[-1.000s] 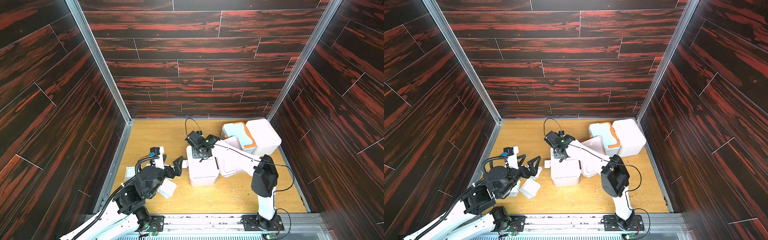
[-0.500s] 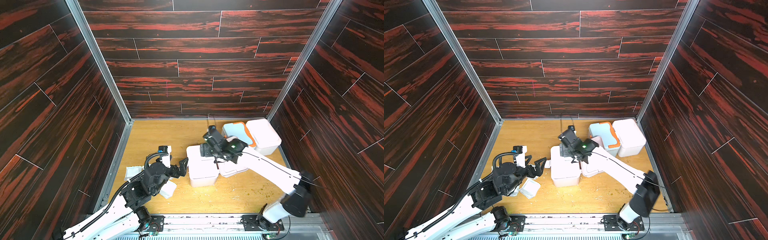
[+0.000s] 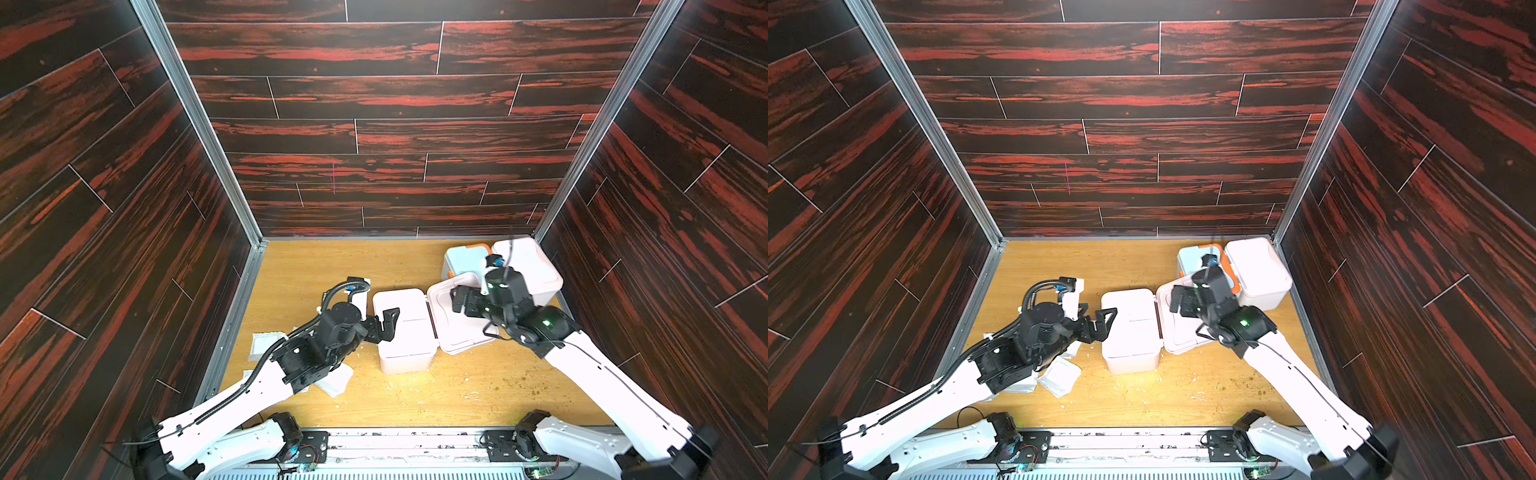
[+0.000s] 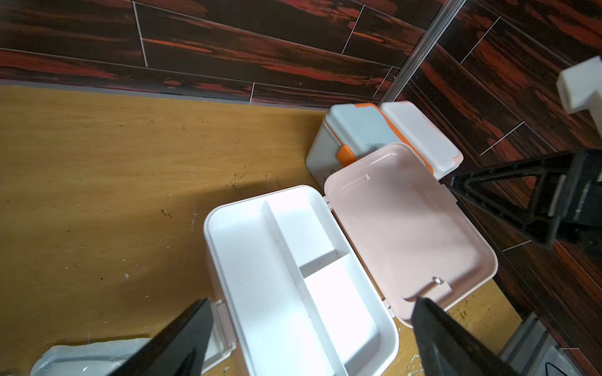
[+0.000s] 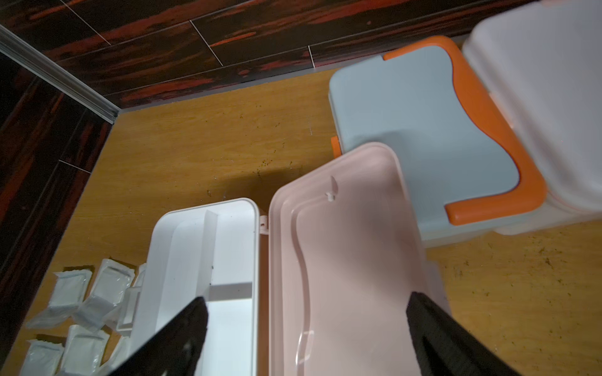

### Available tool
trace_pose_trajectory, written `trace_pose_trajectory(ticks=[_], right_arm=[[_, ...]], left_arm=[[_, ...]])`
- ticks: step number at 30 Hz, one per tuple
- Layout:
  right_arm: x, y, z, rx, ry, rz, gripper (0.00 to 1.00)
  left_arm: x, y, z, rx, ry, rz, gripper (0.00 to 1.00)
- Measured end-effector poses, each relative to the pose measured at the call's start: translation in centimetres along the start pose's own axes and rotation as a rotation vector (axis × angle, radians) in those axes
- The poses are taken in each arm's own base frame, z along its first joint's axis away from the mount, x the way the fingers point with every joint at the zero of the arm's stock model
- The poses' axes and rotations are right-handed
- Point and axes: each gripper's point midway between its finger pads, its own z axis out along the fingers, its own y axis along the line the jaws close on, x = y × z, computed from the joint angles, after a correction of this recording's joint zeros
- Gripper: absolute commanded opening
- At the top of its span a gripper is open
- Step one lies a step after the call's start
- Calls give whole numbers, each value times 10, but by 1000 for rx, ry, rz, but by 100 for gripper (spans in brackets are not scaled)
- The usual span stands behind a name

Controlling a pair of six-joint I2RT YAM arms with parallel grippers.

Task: Open first aid kits and take out gauze
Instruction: Close the lid of the first aid kit.

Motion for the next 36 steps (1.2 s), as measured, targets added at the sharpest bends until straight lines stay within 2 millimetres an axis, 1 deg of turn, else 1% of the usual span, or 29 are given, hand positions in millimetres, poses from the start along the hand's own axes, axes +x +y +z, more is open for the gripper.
trace_pose_trajectory(ticks=[2,7,11,13,15,17,19,25,29,36], right_arm=[[-1,-14,-6,-9,-20,40,99],[-2,-40,-15,-28,-53,127,99],[5,-60,-12,-62,-52,212,99],[13,-71,-8,-83,-35,262,99],[18,-77,-4,-110,-20,298,99],[22,-77,0,-160,-4,325,99],[26,-72,6,-230,21,348,99],[44,-60,24,-377,112,404,99],[41,-52,26,-436,119,403,99],[34,-43,24,-502,114,396,99]], left_arm=[[3,-3,10,-5,31,-1,100],[16,-8,33,-14,111,-7,99],[28,-10,49,-24,171,-19,99],[36,-9,56,-33,200,-24,99],[44,-6,62,-45,228,-28,99],[51,-4,67,-59,253,-30,99],[58,0,71,-77,279,-30,99],[69,1,80,-90,321,-45,99],[78,-3,88,-80,359,-56,99],[100,-3,104,-72,428,-74,98]])
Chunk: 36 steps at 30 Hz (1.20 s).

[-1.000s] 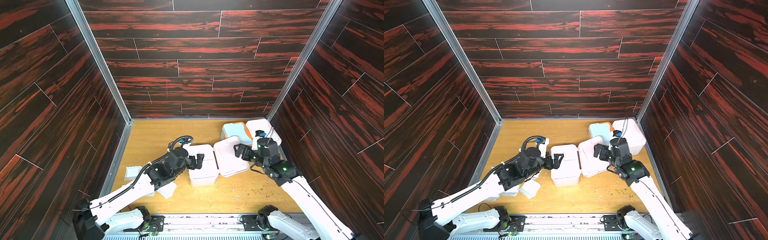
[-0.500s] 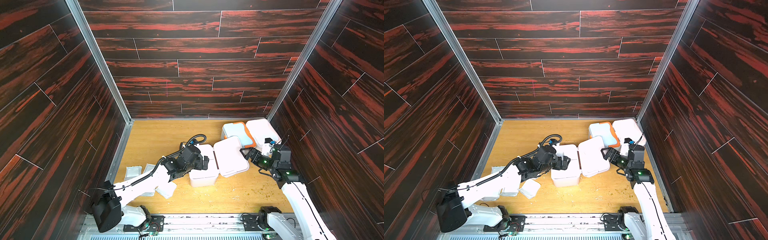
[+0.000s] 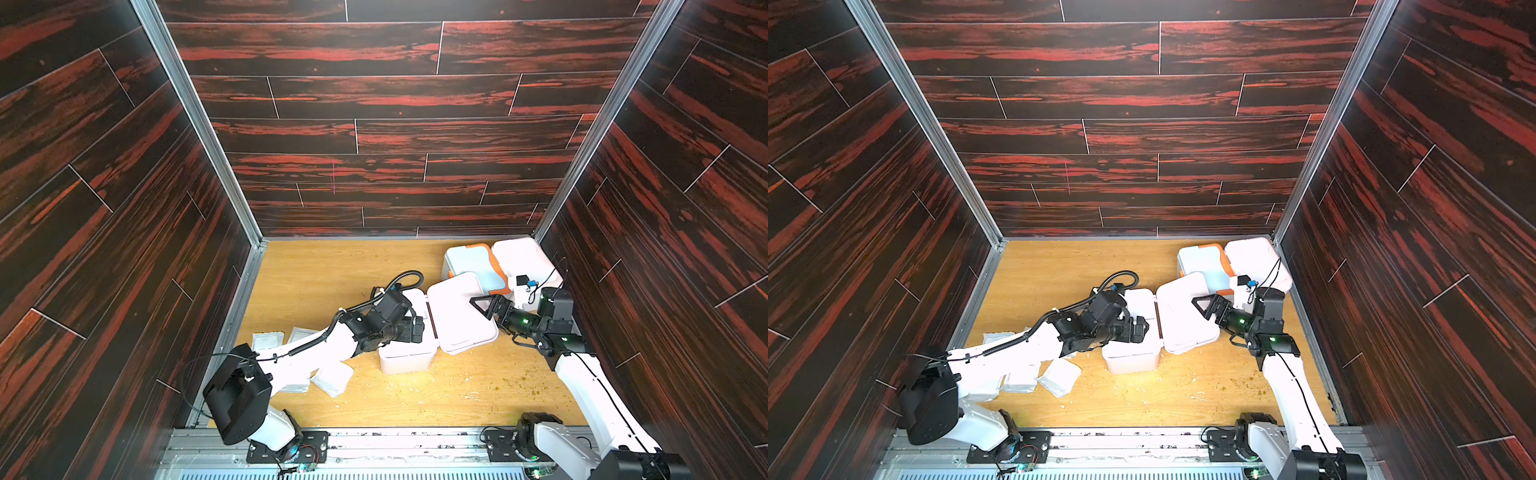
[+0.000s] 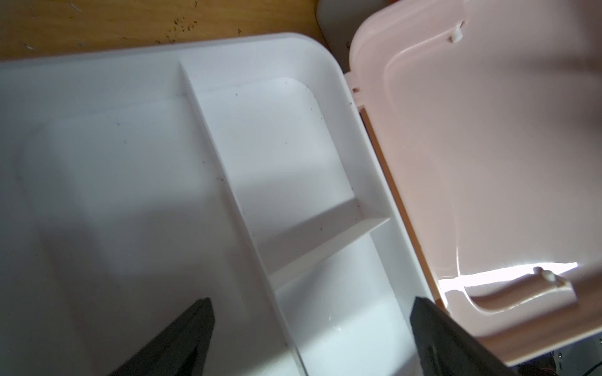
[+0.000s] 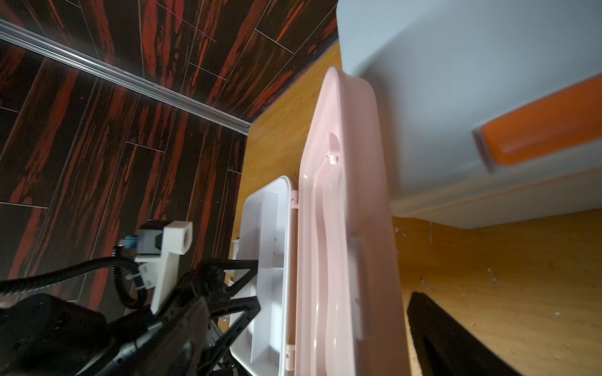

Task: Open first aid kits and take out gauze
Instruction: Close the lid of the first aid kit.

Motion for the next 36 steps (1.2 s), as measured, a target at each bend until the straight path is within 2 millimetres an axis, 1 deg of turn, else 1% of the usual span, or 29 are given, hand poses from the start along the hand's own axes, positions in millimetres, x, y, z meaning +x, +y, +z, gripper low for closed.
trace_pose_trajectory(ticks=[7,16,19,24,29,32,36], right_arm=[[0,16,-1,-80,16,7,99],[-1,37,-4,-168,42,3,99],[-1,49,-4,-201,52,-15,99],[-1,75,-5,-255,72,-68,99],[5,95,-4,-296,98,-111,99],[7,106,-4,-315,110,-137,99],[10,115,-3,-326,121,-165,99]], left_arm=[[-3,-14,6,63,4,-20,98],[-5,-17,6,77,-3,-34,98],[-8,-17,6,84,-12,-43,98],[-12,-20,6,95,-27,-58,98],[-15,-23,7,116,-43,-70,98],[-16,-24,7,125,-50,-75,98],[-17,-25,3,145,-72,-77,98]])
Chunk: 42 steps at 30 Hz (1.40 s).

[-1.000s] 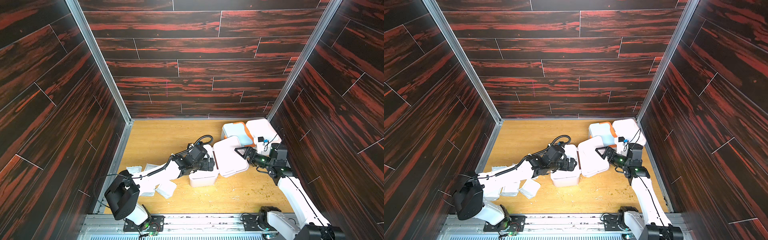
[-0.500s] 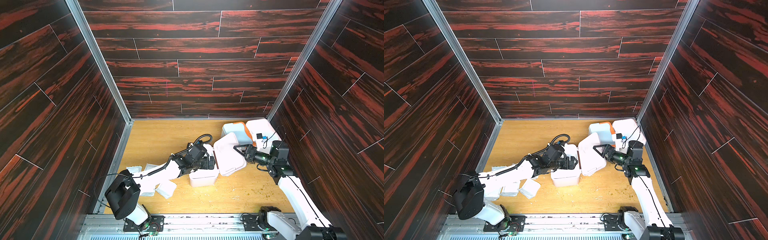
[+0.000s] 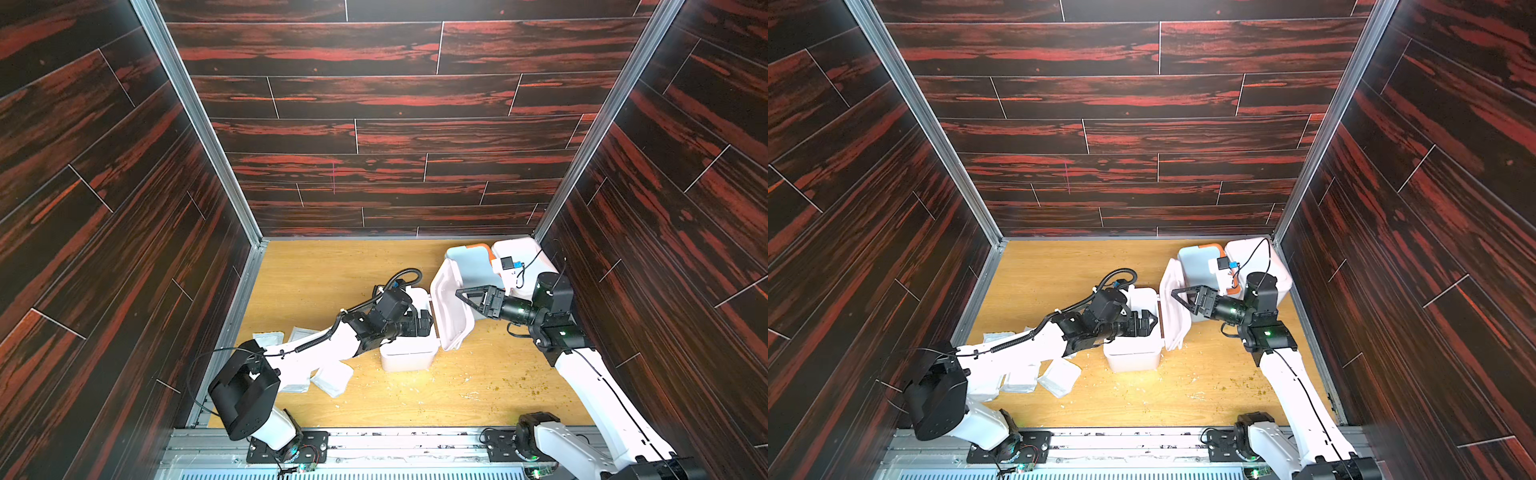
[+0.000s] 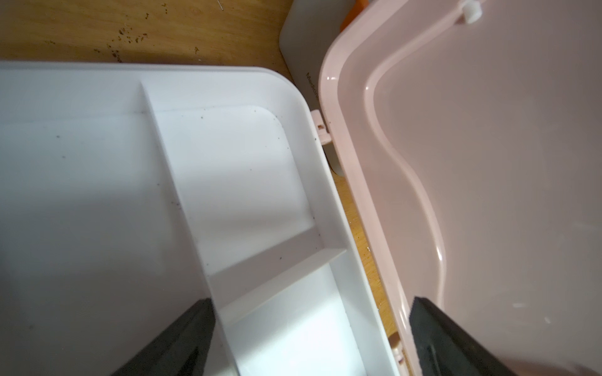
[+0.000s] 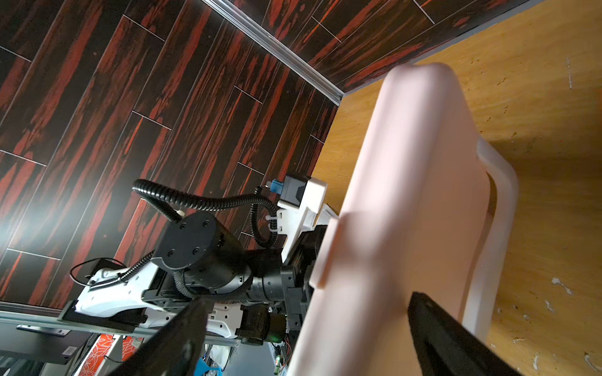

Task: Open first aid kits and take out gauze
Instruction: Close the lid of the first aid kit, then fasten the fastener of the first aid kit.

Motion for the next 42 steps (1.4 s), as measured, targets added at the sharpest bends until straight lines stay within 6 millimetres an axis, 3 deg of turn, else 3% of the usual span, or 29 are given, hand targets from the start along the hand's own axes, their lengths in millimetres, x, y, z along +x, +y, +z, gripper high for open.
trace_pose_trajectory(ticks=[8,13,21,26,34,38,42], right_arm=[[3,24,9,-30,31,-71,99],[8,31,17,-29,61,-96,99],[26,41,40,-25,149,-145,99],[46,45,63,-29,245,-164,99],[70,42,85,12,343,-185,99],[64,33,85,86,314,-206,99],[52,8,82,238,251,-220,99]], left_arm=[[-15,-13,-25,62,-85,4,98],[-27,-14,-54,77,-173,6,98],[-49,2,-116,-9,-336,13,98],[-48,27,-146,-77,-392,1,98],[-40,53,-169,-138,-423,-18,98],[-36,60,-175,-146,-429,-24,99],[-32,66,-177,-158,-422,-27,99]])
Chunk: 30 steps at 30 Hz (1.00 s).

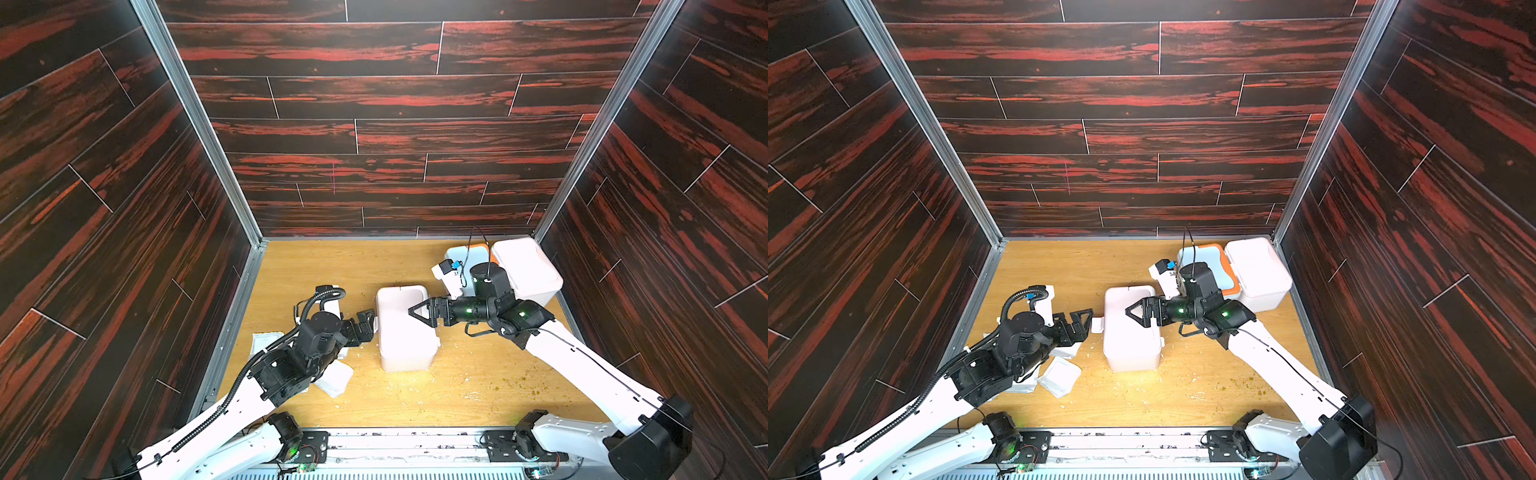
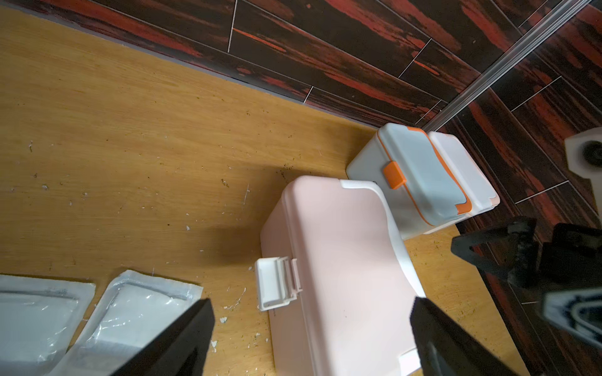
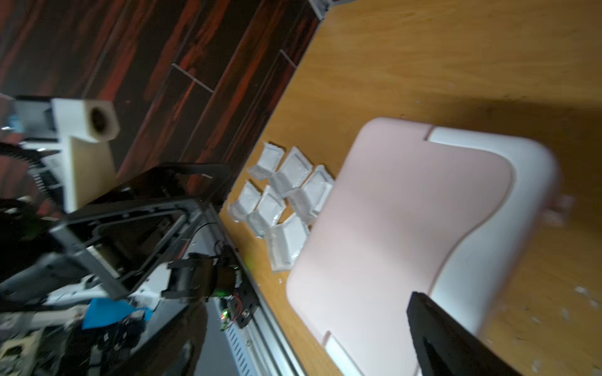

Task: Open first aid kits and take out gauze
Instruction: Fasten the fastener of the first aid kit.

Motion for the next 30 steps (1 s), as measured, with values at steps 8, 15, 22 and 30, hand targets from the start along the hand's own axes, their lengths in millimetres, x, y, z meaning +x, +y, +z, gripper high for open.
trace_pose_trajectory(ticks=[8,15,22,30], right_arm=[[-4,-33,-12,198,-67,7,94],[6,-51,-7,273,-22,-2,75],[19,-53,18,351,83,-74,66],[17,-25,47,381,149,-231,54]], left_arm=[[9,14,7,-16,35,-34,100],[32,44,32,3,108,-183,100],[44,54,57,118,147,-378,100],[49,50,81,220,186,-488,100]])
